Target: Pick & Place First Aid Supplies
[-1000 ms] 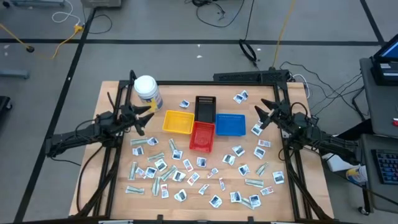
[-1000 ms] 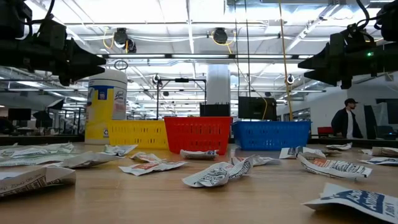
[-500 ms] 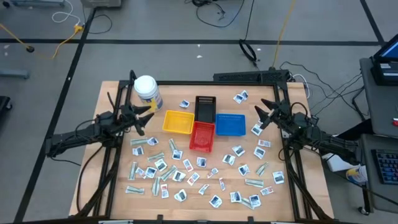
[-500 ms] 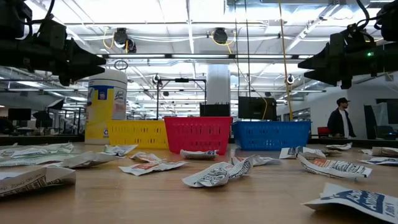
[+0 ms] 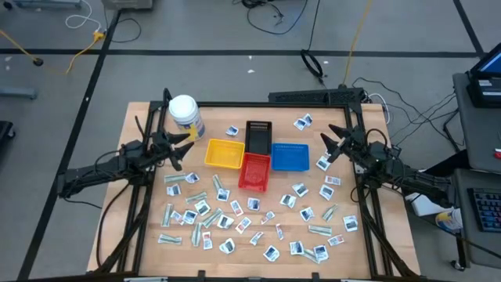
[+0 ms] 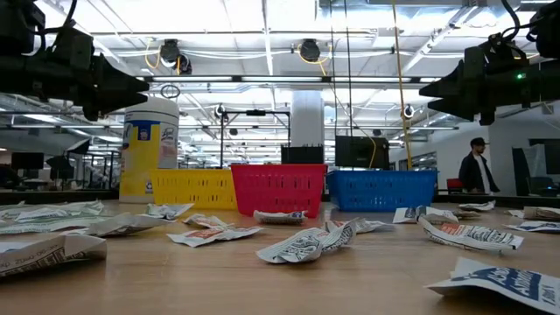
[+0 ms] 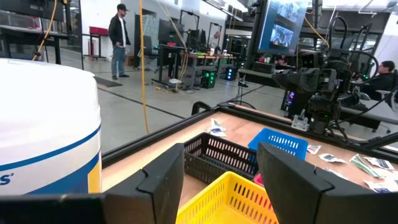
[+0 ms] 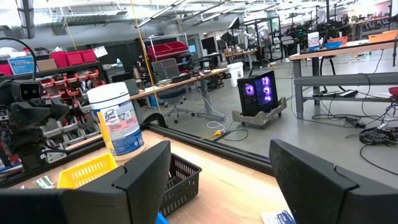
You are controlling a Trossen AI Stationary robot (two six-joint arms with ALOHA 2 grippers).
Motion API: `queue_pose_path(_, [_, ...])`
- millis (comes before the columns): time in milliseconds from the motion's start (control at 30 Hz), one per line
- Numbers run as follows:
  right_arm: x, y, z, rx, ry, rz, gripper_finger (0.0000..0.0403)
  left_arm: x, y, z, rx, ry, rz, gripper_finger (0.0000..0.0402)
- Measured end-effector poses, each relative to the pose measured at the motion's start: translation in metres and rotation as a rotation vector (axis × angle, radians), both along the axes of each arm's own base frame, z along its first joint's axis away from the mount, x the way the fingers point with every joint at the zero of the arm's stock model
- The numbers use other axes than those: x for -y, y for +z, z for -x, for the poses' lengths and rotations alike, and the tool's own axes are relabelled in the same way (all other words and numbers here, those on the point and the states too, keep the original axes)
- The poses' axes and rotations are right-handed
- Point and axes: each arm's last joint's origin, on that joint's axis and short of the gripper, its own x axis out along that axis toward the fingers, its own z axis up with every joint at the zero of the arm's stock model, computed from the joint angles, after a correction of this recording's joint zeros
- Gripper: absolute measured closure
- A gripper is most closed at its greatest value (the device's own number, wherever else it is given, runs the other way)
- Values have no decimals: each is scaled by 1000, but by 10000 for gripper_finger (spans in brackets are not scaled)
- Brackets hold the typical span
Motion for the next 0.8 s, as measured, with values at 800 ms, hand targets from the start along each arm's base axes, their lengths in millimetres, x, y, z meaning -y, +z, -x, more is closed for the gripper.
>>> queue_pose_path(800, [-1, 0, -1, 56, 54, -72, 135, 0, 0, 0, 0, 0, 0, 192])
